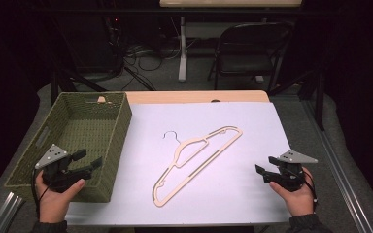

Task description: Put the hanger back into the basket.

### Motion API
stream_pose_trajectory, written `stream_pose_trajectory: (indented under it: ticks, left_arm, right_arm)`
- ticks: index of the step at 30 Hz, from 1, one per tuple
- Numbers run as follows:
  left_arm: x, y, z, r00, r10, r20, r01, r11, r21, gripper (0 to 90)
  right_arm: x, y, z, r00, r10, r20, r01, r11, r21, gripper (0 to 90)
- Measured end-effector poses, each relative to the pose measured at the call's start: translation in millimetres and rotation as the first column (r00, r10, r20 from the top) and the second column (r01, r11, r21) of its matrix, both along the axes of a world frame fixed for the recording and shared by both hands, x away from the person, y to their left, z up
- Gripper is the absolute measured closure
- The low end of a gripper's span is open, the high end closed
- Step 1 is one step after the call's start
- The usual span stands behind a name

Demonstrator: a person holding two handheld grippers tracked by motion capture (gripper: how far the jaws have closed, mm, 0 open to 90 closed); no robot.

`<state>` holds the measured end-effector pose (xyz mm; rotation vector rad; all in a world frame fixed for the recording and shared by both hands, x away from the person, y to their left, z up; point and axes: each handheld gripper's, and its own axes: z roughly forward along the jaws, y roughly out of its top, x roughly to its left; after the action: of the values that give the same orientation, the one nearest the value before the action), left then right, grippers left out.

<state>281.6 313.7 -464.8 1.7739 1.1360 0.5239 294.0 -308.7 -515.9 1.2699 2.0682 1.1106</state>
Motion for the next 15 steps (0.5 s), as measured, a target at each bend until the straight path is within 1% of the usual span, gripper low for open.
stream_pose_trajectory:
  ticks: [2,4,6,7,9,10,13,15]
  left_arm:
    - [-0.7,2.3,-0.1,1.0000,0.006,-0.001,-0.006,1.0000,-0.006,28.1]
    - [-1.4,4.6,1.0,0.9999,0.013,0.000,-0.013,0.9997,-0.018,29.5]
    - [-3.0,5.7,2.4,0.9998,0.018,0.004,-0.017,0.9995,-0.027,29.7]
    - [-3.5,5.8,3.0,0.9999,0.016,0.007,-0.015,0.9994,-0.029,29.7]
    - [-4.6,5.4,4.3,0.9998,0.015,0.010,-0.015,0.9996,-0.026,29.7]
    - [-5.0,5.0,4.7,0.9999,0.011,0.009,-0.011,0.9996,-0.024,29.7]
    - [-6.2,3.1,6.0,0.9999,0.004,0.014,-0.004,0.9996,-0.027,29.7]
    - [-6.8,2.0,7.2,0.9999,-0.002,0.016,0.002,0.9996,-0.026,29.7]
  right_arm:
    - [0.6,0.4,0.9,1.0000,0.009,0.005,-0.009,0.9999,-0.006,38.4]
    - [2.0,3.2,4.3,0.9996,0.027,-0.006,-0.028,0.9995,-0.013,40.2]
    - [2.7,4.4,5.9,0.9995,0.031,-0.003,-0.031,0.9993,-0.019,40.3]
    - [4.7,7.4,10.3,0.9989,0.045,-0.016,-0.045,0.9986,-0.027,41.1]
    - [7.1,11.0,15.7,0.9977,0.065,-0.016,-0.066,0.9967,-0.048,41.7]
    - [7.1,11.0,15.7,0.9977,0.065,-0.016,-0.066,0.9967,-0.048,41.7]
    - [11.8,16.6,25.3,0.9954,0.094,-0.018,-0.095,0.9928,-0.074,42.9]
    - [16.2,21.2,33.0,0.9926,0.119,-0.024,-0.121,0.9878,-0.098,42.9]
